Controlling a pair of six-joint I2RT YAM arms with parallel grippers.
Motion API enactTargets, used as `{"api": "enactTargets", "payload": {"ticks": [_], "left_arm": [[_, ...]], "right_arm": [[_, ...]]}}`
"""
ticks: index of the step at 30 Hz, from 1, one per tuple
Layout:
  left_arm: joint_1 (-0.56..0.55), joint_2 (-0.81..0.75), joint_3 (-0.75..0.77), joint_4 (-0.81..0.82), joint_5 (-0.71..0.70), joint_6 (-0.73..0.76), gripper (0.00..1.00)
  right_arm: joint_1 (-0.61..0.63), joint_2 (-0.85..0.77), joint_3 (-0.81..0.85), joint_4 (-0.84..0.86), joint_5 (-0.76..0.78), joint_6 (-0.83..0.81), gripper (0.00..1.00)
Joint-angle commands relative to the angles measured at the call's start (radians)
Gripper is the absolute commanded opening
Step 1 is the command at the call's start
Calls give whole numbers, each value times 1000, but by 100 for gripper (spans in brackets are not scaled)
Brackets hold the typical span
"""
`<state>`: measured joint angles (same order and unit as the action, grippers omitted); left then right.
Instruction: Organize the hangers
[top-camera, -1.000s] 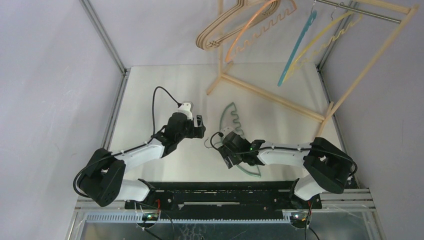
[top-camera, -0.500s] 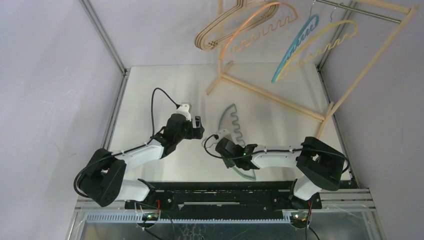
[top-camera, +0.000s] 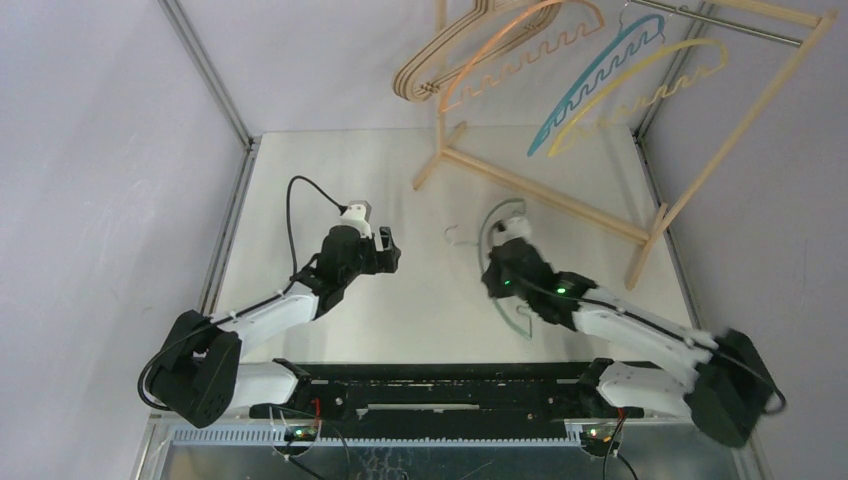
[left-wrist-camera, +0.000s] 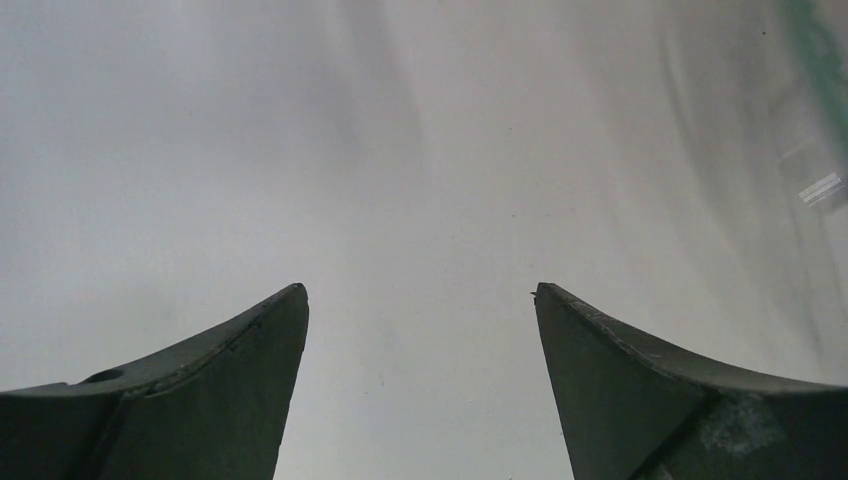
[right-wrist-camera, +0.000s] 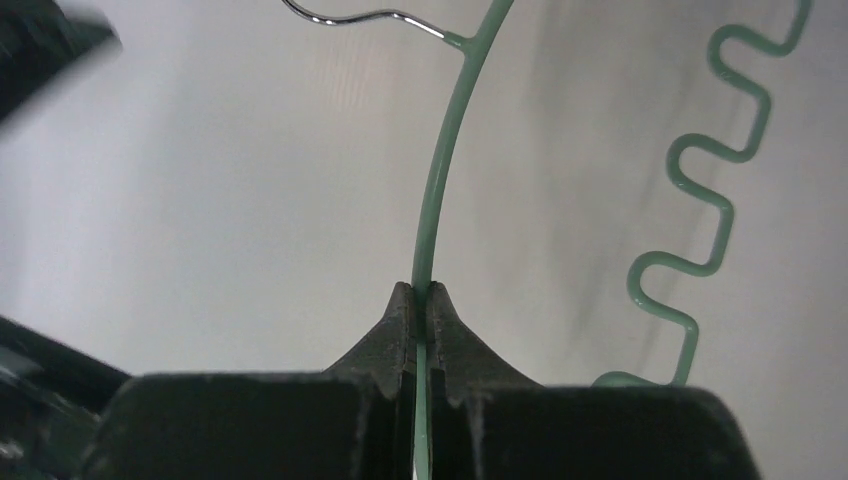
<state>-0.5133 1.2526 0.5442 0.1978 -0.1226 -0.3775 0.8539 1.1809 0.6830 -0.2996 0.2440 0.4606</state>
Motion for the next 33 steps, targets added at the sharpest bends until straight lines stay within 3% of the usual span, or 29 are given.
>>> {"api": "enactTargets", "payload": {"ticks": [1, 8, 16, 24, 33], "left_arm": [[8, -21, -9, 28, 23, -17, 88], [9, 9, -10, 60, 48, -34, 88], [9, 42, -9, 88, 82, -45, 88], [6, 40, -2, 73, 82, -29, 86], [6, 42, 21, 66, 83, -27, 86]], "right_arm": [[-120, -246, -28, 6, -55, 73, 0], [-217, -609, -73, -182, -46, 198, 0], [-233, -948, -53, -342, 192, 300, 0], [-236, -1031, 78, -299, 368, 225, 0], [-231, -925, 228, -135, 401, 95, 0]]}}
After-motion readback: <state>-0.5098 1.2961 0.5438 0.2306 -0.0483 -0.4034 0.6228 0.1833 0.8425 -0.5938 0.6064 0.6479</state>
